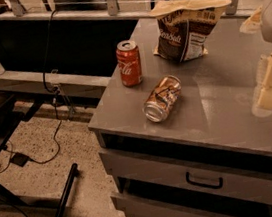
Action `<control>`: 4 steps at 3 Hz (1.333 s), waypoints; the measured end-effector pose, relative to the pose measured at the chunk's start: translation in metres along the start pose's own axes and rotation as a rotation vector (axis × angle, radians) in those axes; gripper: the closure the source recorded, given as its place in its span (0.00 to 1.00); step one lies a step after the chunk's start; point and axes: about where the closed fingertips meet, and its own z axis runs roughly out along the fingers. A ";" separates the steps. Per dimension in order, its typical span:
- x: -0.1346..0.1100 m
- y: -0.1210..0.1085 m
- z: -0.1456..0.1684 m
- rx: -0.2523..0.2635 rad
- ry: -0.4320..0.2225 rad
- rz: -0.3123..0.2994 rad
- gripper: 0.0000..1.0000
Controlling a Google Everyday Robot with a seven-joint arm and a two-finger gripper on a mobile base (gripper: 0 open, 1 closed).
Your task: Pick coke can
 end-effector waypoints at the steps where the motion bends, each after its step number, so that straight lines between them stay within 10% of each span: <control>1: 0.000 0.000 0.000 0.000 0.000 0.000 0.00; 4: -0.071 -0.093 0.073 -0.004 -0.287 -0.164 0.00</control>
Offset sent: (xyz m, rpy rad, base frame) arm 0.0570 0.0096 -0.0212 0.0630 -0.0325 0.1078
